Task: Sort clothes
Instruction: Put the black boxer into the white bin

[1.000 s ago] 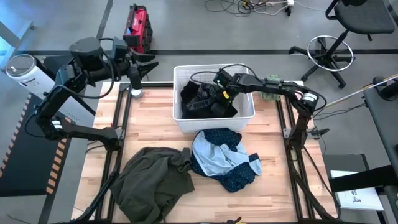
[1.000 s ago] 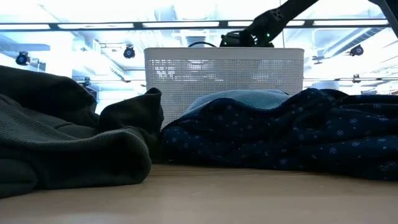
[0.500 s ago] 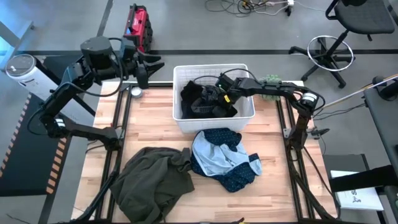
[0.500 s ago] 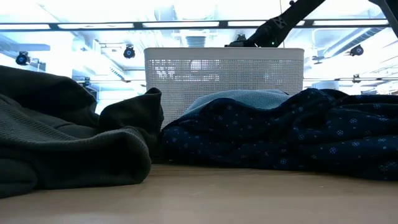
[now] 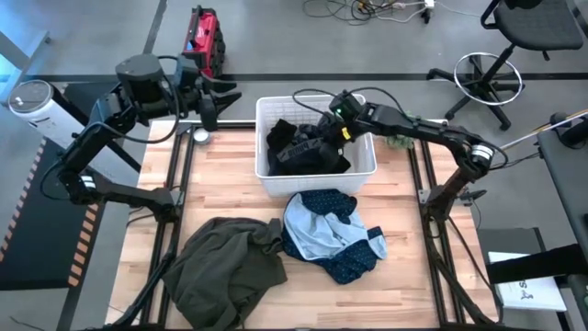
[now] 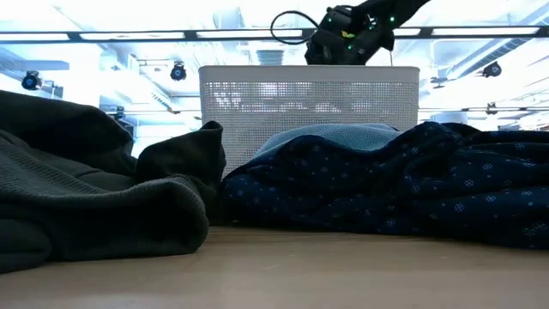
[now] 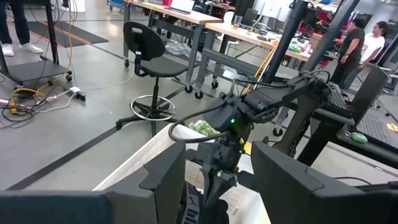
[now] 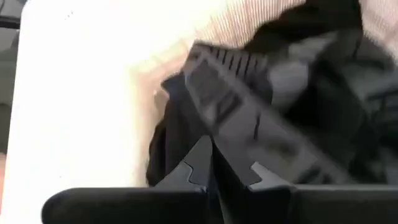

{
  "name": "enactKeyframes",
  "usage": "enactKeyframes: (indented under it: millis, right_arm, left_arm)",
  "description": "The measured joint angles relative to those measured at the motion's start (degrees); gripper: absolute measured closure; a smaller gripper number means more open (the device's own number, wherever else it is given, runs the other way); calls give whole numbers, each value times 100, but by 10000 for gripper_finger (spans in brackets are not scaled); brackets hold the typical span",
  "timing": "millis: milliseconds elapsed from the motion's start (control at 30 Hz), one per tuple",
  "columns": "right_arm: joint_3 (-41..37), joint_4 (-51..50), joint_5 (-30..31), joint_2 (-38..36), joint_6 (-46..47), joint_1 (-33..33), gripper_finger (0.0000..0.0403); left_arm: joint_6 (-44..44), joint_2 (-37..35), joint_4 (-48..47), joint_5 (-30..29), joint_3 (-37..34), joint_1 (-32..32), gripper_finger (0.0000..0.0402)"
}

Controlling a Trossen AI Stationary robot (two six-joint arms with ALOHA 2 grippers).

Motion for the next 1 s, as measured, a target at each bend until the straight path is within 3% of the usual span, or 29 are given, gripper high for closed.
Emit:
enactKeyframes:
  millis: [300,633,1000]
  right_arm:
    - [1,1000,145,600,-28,-15,403]
    - [1,809,122,1751,300,9,403]
    - [-10,763,115,1166,201,35,403]
  left_arm:
    - [-44,-13,-2,2,0,-4,240]
    - [-46,-34,2,4,0,-11,231]
    - [-23,-37,-1,9,0,-11,213]
